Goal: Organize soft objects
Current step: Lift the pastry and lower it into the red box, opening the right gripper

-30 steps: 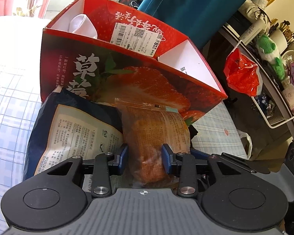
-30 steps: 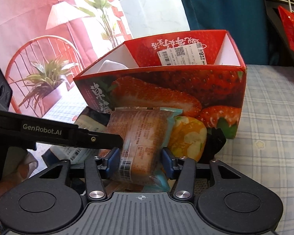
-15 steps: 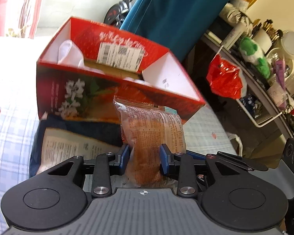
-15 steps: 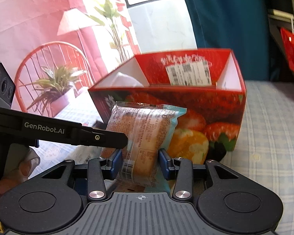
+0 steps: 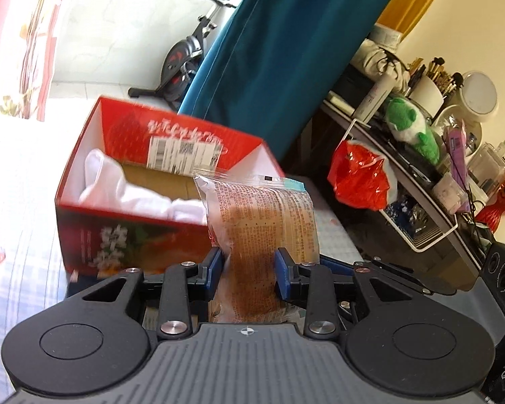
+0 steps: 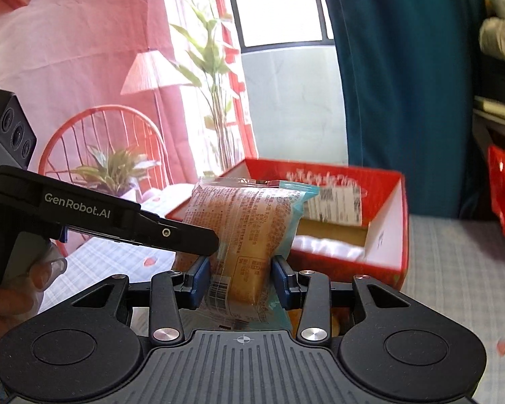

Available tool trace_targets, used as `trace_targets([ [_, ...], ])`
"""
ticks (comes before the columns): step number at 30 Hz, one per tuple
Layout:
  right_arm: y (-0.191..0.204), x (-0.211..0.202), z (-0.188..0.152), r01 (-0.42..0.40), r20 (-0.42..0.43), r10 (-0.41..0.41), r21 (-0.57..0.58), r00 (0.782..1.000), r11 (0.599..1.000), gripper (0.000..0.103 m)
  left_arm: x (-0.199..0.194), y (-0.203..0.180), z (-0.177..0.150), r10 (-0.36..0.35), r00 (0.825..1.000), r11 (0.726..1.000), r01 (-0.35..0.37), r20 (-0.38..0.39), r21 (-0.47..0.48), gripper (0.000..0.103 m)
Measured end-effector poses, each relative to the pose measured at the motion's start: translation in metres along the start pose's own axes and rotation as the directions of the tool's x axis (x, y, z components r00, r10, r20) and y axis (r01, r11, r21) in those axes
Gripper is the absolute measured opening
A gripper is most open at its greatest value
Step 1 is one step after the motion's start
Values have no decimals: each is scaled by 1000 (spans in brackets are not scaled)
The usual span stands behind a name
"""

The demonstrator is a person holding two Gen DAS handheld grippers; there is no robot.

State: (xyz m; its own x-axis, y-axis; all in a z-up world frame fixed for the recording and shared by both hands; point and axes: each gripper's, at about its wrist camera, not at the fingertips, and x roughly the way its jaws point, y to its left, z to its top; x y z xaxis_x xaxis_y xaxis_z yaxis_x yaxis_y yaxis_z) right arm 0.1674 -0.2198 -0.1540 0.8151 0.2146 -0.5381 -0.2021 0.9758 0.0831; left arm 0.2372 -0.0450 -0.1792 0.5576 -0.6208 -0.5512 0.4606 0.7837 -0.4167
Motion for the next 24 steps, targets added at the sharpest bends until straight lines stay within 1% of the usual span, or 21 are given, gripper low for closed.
trace_targets([
  [4,-5,-1,13,11,17,-11,-24,1000,1000,37,2,-7,14,3,1000,1000,-3,10,28,35],
  [10,-19,11,33,23,40,-21,-48,999,999,37,14,-11,39,15,1000,997,-17,26,70,35],
  [18,-45,55,55,60,32,-57,-74,998,995,38,55,-3,75,34,999,995,-36,19,98,41],
  [22,-65,85,60,72,-2,-73,-88,997,994,38,85,5,88,44,999,990,-42,-16,137,42],
  [24,-75,100,62,78,-23,-80,-95,997,992,38,100,11,93,46,998,990,-40,-39,138,43],
])
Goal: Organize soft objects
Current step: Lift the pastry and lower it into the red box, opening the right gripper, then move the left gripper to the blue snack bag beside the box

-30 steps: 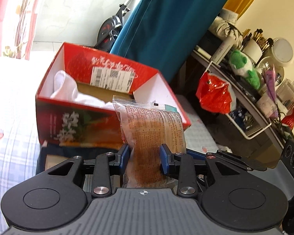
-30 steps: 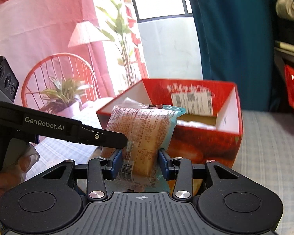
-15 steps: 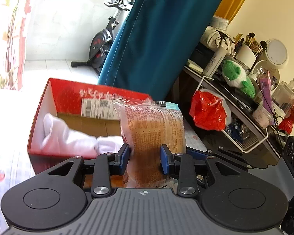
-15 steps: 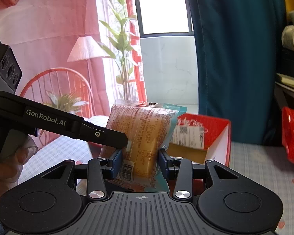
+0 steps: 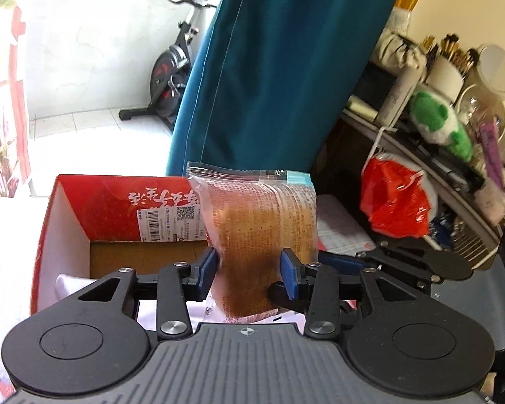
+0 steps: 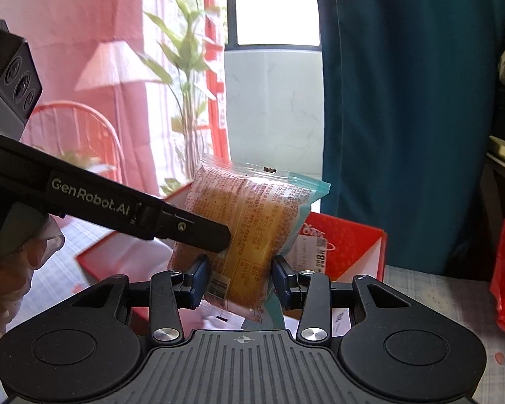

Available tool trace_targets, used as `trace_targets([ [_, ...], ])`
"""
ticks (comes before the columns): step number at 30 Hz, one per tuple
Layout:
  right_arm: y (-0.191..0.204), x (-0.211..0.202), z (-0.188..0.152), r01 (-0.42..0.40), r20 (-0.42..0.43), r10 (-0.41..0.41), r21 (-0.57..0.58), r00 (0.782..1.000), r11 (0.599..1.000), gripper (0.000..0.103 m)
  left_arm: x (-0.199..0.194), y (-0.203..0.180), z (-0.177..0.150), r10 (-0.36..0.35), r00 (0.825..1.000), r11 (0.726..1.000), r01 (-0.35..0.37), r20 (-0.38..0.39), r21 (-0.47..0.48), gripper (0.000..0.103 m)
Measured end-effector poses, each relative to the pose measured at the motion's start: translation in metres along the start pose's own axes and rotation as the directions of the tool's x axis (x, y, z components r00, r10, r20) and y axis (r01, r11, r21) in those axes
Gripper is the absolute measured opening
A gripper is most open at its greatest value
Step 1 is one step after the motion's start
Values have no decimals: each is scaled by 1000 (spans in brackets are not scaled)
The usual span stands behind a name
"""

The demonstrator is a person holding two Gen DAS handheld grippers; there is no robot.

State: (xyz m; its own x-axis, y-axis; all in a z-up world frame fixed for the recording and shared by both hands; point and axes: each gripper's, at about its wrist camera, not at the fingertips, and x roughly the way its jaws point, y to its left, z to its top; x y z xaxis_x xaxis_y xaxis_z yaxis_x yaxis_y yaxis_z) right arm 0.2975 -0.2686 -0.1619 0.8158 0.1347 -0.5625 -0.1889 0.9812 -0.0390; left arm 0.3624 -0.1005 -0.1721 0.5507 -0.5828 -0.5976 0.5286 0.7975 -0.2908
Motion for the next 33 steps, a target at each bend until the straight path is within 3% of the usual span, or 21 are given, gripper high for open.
trace_targets([
  [7,-22,43,-3,16,-71,-17,-12,997,1000,37,47,25,12,-28,996,994,19,-83,-108,43],
  [13,-33,63,-9,37,-114,-36,8,993,999,38,68,28,12,-31,993,992,17,-112,-121,43],
  [18,-28,60,-15,102,-132,-101,2,986,995,44,68,18,13,41,993,996,-49,-111,-70,47],
  [20,-25,53,-16,107,-132,-106,1,986,994,46,59,16,13,69,992,995,-77,-106,-69,56],
  [23,-20,39,-16,135,-112,-134,2,985,991,59,37,13,14,107,992,993,-111,-73,-52,65],
  [24,-17,34,-16,145,-102,-144,6,984,989,69,29,11,13,127,990,991,-129,-64,-42,68],
  [27,-10,17,-16,173,-81,-171,18,982,985,98,1,8,9,184,982,982,-185,-35,-27,89],
  [28,-7,11,-17,180,-76,-178,18,981,984,103,-8,8,8,201,979,979,-202,-28,-32,98],
  [33,11,-17,-21,167,-83,-165,27,983,986,103,-51,12,-12,274,962,960,-273,-6,-67,103],
])
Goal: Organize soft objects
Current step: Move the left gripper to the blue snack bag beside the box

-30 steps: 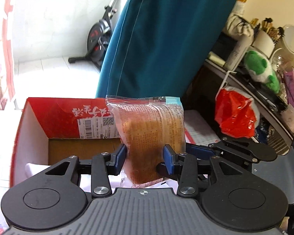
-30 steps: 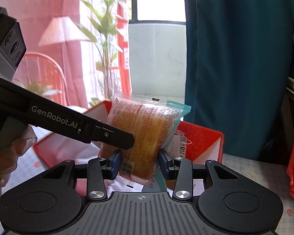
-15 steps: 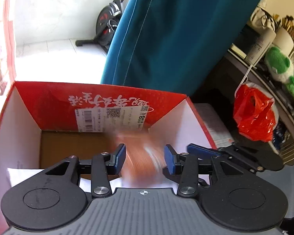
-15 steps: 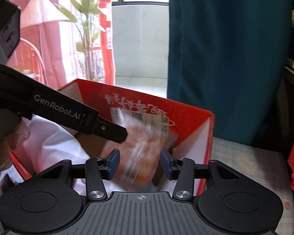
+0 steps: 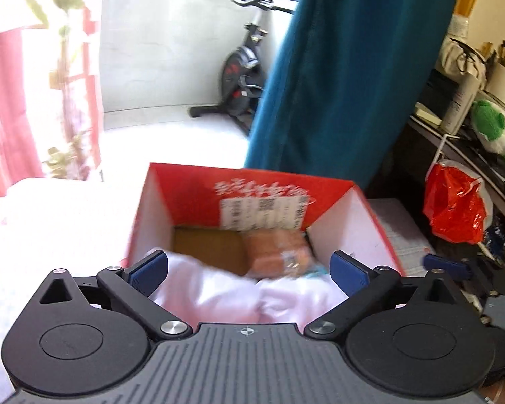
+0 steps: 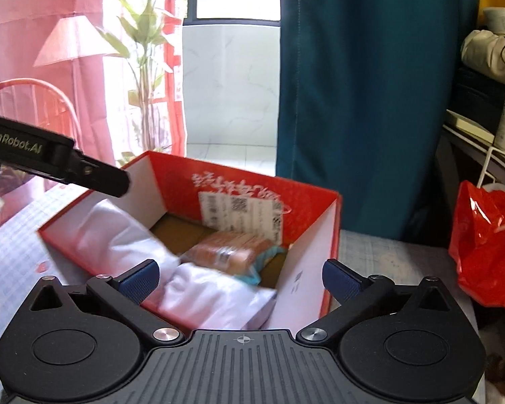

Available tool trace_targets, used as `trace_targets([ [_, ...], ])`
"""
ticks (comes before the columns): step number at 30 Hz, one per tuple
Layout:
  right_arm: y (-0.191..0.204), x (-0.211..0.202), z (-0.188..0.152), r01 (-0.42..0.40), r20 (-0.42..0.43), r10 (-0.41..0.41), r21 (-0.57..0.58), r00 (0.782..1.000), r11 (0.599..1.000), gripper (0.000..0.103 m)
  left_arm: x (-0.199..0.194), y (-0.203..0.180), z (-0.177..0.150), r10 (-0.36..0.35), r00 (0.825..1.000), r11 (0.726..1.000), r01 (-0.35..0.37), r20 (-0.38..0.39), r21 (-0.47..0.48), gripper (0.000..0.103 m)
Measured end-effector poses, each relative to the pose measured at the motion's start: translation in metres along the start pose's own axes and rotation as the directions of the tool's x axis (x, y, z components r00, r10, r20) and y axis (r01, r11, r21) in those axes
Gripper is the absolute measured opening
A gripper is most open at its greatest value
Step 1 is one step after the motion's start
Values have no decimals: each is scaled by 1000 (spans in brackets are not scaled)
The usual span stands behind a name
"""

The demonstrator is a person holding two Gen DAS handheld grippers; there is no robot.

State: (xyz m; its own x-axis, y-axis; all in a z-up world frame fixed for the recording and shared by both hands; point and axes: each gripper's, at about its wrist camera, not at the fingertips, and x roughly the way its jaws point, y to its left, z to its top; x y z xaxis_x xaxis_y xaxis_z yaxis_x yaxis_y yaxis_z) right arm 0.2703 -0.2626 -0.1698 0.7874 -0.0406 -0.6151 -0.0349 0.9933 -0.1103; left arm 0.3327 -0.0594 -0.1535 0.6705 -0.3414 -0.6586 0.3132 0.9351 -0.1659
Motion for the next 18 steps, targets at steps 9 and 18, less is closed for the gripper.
trace_targets([
  [9,33,-31,-39,-23,-3,24,83,1000,996,103,-46,29,-61,95,995,995,-96,19,41,103],
  [18,93,-20,-98,-36,-99,36,4,994,999,103,-43,56,-120,161,982,986,-156,-100,58,103],
])
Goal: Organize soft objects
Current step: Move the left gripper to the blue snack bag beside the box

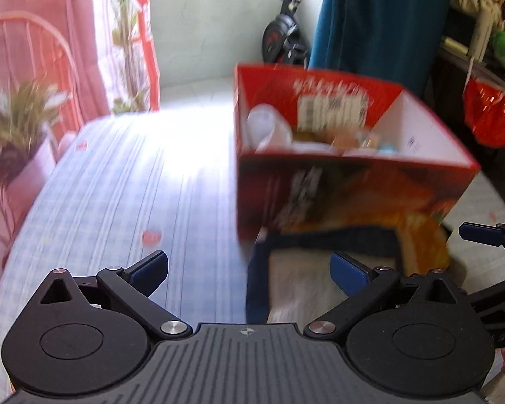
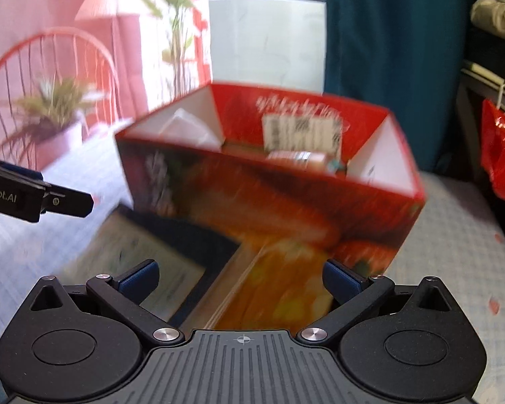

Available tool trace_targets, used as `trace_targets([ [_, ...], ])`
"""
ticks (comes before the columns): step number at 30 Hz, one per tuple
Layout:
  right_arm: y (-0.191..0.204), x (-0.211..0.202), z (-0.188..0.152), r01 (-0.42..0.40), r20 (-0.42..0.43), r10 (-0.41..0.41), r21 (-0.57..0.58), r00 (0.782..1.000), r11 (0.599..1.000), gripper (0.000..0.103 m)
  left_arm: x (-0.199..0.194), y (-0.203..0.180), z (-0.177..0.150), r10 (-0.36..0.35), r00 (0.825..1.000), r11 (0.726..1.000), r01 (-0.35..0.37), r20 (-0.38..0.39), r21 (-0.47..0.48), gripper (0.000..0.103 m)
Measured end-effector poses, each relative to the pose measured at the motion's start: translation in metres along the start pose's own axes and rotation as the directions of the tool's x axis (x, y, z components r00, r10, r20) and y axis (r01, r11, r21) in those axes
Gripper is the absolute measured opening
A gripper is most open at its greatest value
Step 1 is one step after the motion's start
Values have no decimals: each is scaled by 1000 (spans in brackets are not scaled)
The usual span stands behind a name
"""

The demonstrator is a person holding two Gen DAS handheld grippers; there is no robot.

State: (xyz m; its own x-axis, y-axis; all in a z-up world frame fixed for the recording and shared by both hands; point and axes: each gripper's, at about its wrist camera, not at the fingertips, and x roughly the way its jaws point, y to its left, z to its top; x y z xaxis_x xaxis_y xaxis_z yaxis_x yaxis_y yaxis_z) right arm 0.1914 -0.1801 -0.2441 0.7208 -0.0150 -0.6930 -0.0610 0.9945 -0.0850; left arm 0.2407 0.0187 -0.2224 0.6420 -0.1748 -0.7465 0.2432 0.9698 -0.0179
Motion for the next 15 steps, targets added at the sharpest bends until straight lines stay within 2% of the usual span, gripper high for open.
trace_targets([
  [4,20,20,-21,33,-82,-41,-100,996,994,102,10,9,-19,-4,999,1000,3,-45,-15,103],
  [7,31,22,-35,62,-49,-70,-151,996,987,102,15,10,-30,1,998,1000,-1,-57,-11,103],
  [10,34,21,-39,62,-41,-69,-154,997,986,102,22,8,-34,-12,998,1000,12,-59,-13,103],
  [15,26,21,-41,34,-37,-38,-95,999,995,103,31,3,-45,-34,998,999,33,-47,-15,103],
])
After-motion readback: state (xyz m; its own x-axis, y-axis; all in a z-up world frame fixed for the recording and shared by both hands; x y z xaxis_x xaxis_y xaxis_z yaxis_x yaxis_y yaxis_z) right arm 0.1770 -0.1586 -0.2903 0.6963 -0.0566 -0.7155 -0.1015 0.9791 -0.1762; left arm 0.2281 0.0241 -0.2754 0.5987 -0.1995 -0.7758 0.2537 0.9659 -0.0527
